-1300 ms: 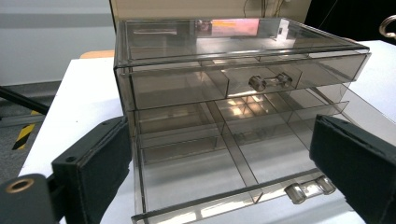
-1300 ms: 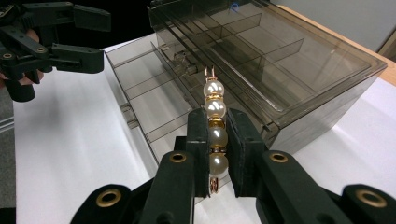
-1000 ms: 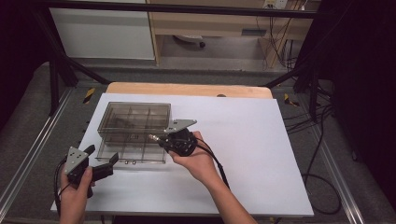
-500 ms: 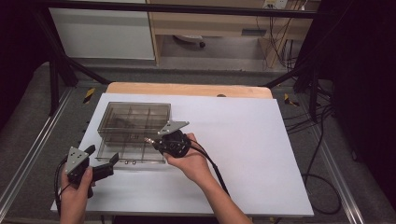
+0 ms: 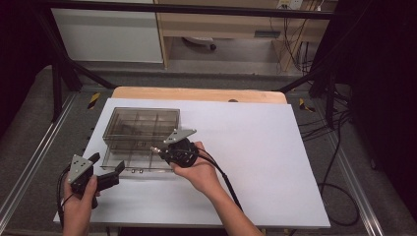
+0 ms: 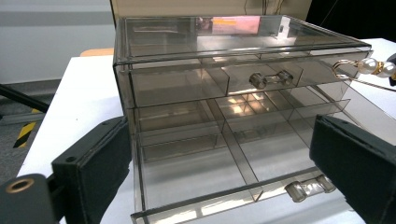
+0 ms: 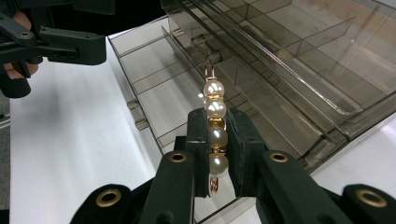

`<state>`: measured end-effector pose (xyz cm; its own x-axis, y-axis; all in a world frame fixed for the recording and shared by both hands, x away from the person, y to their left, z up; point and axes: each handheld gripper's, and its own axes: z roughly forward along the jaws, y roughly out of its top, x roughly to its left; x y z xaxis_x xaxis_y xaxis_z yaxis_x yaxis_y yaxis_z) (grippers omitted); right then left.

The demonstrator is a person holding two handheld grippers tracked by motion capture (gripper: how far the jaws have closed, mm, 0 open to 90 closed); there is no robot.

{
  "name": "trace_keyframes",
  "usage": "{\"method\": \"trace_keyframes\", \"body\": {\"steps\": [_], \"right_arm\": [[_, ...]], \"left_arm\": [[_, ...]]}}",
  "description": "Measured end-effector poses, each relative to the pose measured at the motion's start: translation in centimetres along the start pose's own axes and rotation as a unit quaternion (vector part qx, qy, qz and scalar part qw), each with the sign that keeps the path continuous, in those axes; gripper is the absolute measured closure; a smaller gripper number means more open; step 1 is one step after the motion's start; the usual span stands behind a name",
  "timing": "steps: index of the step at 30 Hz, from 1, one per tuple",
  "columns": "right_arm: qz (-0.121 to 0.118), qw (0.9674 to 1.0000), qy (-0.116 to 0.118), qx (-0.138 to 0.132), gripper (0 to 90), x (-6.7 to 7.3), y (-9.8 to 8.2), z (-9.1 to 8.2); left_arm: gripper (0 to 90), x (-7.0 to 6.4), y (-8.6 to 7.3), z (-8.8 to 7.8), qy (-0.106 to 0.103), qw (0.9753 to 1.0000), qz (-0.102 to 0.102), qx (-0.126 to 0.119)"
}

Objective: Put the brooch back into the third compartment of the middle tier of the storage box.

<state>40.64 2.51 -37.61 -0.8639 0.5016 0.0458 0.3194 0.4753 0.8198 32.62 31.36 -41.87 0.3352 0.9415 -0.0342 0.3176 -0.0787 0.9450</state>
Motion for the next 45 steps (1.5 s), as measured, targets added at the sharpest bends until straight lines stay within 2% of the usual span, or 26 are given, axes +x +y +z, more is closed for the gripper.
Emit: {"method": "trace_keyframes", "body": {"steps": [12,15,45], "right_arm": [[-0.005,1.0000,0.003,0.002,80.1,0.24,0.04,0.00],[0.003,1.0000,0.008,0.001,80.1,0.10,0.00,0.03],[0.007,0.9998,0.008,0.014,80.0,0.05,-0.26,0.59]], "left_arm": [[5.7,0.05,0.01,0.01,0.001,1.0000,0.000,0.000],[5.7,0.03,0.01,0.00,0.001,1.0000,0.001,0.000],[5.7,0.08,0.01,-0.01,0.000,1.0000,0.002,0.001]]}}
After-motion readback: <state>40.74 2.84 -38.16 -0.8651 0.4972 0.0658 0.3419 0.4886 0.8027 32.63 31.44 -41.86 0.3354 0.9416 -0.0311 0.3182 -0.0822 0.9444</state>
